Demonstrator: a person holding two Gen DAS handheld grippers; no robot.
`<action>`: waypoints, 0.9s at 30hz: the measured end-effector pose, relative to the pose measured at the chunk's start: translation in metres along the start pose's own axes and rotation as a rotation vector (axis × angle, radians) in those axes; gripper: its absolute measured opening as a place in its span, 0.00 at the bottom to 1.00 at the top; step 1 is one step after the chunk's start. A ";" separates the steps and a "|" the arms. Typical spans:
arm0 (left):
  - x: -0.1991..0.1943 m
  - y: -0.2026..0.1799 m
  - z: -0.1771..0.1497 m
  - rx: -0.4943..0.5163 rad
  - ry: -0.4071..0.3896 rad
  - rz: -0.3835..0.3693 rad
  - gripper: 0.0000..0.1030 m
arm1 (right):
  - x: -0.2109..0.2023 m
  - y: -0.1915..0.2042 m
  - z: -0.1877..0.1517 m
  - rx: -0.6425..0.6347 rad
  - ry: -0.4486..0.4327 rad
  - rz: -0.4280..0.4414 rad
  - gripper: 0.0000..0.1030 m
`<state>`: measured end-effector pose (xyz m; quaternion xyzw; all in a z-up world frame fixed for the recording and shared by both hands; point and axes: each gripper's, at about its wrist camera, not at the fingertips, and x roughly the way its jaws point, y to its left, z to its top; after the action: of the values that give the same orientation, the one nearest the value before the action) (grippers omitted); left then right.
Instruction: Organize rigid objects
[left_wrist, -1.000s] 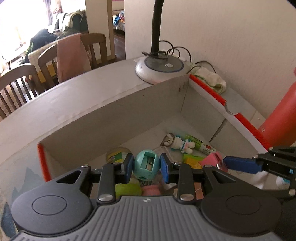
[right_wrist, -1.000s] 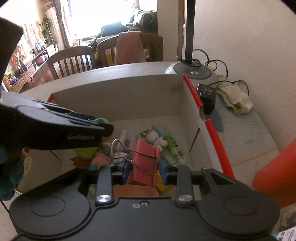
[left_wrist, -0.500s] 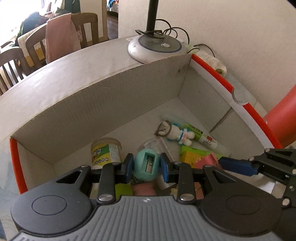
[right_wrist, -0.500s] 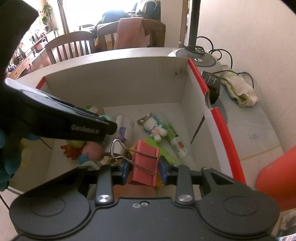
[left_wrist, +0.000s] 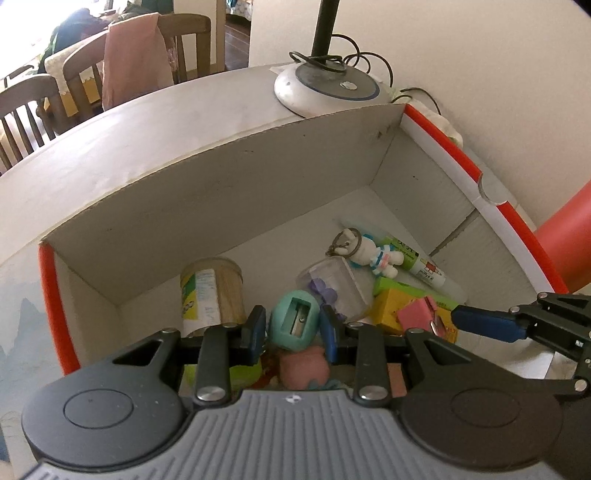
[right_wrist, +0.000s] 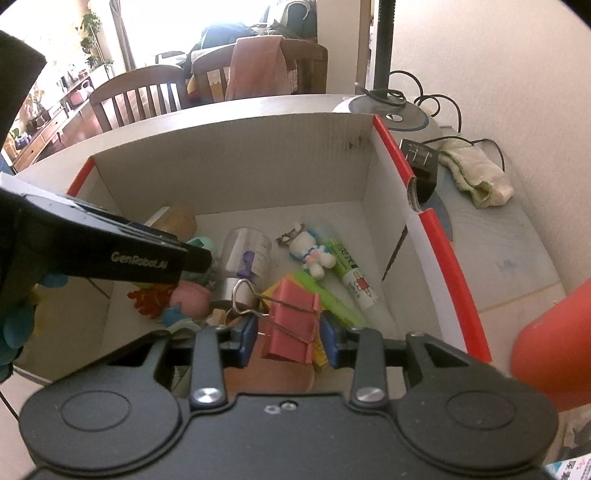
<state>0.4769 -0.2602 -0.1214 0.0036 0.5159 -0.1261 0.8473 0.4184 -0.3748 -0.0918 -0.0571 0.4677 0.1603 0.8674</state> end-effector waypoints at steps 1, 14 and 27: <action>-0.002 0.001 -0.001 0.001 -0.002 0.000 0.30 | -0.002 0.000 0.000 0.003 -0.004 0.001 0.38; -0.054 0.012 -0.028 0.018 -0.090 -0.039 0.31 | -0.039 0.018 -0.010 0.064 -0.068 0.011 0.48; -0.126 0.033 -0.070 0.032 -0.214 -0.071 0.31 | -0.094 0.056 -0.030 0.121 -0.174 0.008 0.59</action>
<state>0.3680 -0.1925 -0.0477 -0.0148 0.4202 -0.1638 0.8924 0.3278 -0.3511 -0.0276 0.0115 0.3998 0.1395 0.9058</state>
